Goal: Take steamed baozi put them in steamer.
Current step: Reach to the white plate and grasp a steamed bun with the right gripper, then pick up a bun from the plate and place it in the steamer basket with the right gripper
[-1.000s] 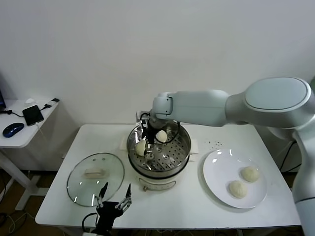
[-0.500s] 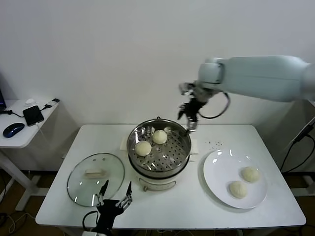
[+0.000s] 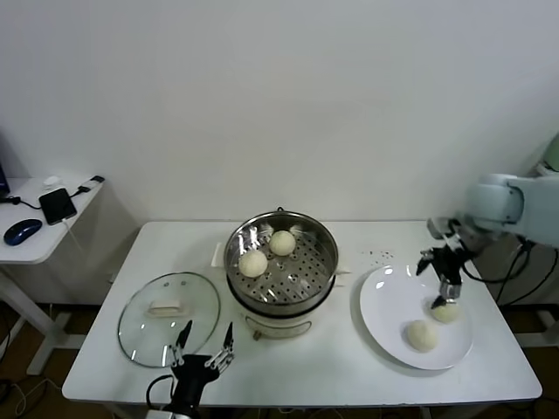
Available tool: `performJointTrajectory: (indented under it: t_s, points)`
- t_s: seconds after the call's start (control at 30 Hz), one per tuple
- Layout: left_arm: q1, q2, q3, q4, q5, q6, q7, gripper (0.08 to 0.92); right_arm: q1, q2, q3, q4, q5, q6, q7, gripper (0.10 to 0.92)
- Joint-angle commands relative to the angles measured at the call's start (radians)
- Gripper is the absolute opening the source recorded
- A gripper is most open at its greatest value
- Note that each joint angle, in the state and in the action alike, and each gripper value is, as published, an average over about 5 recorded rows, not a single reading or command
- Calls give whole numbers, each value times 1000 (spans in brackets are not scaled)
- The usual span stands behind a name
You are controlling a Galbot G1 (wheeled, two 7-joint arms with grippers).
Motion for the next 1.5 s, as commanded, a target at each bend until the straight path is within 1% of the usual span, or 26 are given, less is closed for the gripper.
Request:
performJointTrajectory:
  t_s: [0.03, 0.3, 0.83, 0.93, 1.03, 1.2, 1.37, 1.5]
  points:
    - [5, -2, -3, 5, 1, -3, -2, 823, -312, -140, 190, 9, -151, -57, 114, 823]
    - [12, -2, -4, 6, 0, -2, -4, 823, -494, -112, 360, -54, -161, -94, 169, 823]
    - [17, 4, -2, 7, -2, 0, -4, 823, -533, -75, 395, -80, -172, -111, 172, 821]
    - [17, 4, -1, 6, -2, 1, -4, 823, -531, -73, 396, -80, -175, -110, 174, 798]
    - [18, 4, 0, 5, -3, 1, -4, 823, -525, -69, 397, -78, -178, -109, 168, 755]
    - [22, 3, 4, 2, -2, 1, -4, 823, -473, -69, 359, -63, -181, -99, 130, 680]
    - [24, 0, 7, -3, -1, 3, -3, 823, -329, -55, 288, -51, -157, -69, 70, 667]
    - [23, -1, 12, -8, 0, 7, -2, 823, -107, 25, 206, -79, -130, 5, -33, 668]
